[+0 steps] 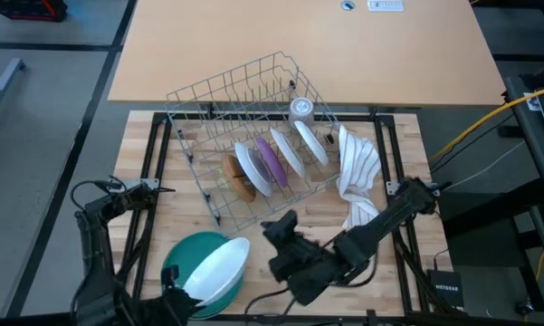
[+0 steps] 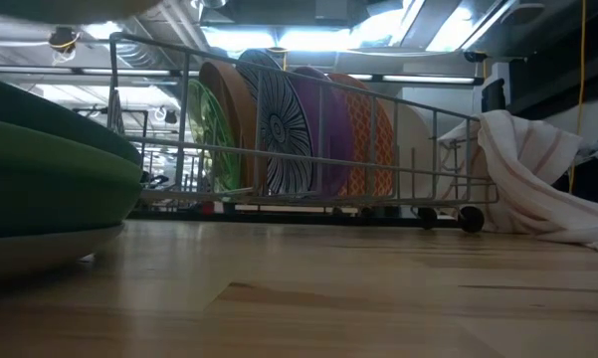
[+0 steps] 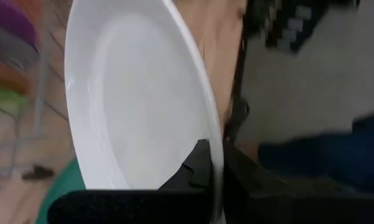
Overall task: Sort dishes
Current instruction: Put the white plate into the dish rack
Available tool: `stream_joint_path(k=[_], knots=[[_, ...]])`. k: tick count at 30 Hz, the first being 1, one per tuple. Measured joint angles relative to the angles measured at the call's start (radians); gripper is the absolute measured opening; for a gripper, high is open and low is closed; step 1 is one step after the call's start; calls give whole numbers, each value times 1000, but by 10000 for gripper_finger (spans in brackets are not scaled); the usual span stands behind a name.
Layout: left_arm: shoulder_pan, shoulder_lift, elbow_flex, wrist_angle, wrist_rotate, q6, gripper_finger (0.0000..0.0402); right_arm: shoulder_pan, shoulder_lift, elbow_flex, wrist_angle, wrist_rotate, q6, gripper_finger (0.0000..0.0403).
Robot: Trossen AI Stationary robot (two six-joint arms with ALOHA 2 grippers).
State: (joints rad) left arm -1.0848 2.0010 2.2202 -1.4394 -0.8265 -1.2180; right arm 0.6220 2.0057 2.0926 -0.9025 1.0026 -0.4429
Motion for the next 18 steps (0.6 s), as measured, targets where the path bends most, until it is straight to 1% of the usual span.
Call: stream_joint_path(k=[3, 7, 10, 13, 14, 15, 18], knots=[[-3, -4, 29, -23, -137, -31, 0, -1, -67, 0, -46, 0, 11, 156], [-2, -32, 39, -59, -384, -92, 0, -7, -155, 0, -123, -3, 24, 156], [11, -69, 39, -105, -540, -124, 0, -23, -220, 0, -185, -37, 50, 156], [35, -101, 40, -131, -705, -173, 0, -67, -288, 0, -247, -109, 87, 156], [47, -112, 38, -130, -740, -180, 0, -89, -309, 0, -260, -140, 96, 156], [64, -128, 37, -133, -752, -179, 0, -111, -328, 0, -271, -172, 99, 156], [140, -170, 37, -132, -744, -196, 0, -198, -371, 0, -282, -269, 96, 156]])
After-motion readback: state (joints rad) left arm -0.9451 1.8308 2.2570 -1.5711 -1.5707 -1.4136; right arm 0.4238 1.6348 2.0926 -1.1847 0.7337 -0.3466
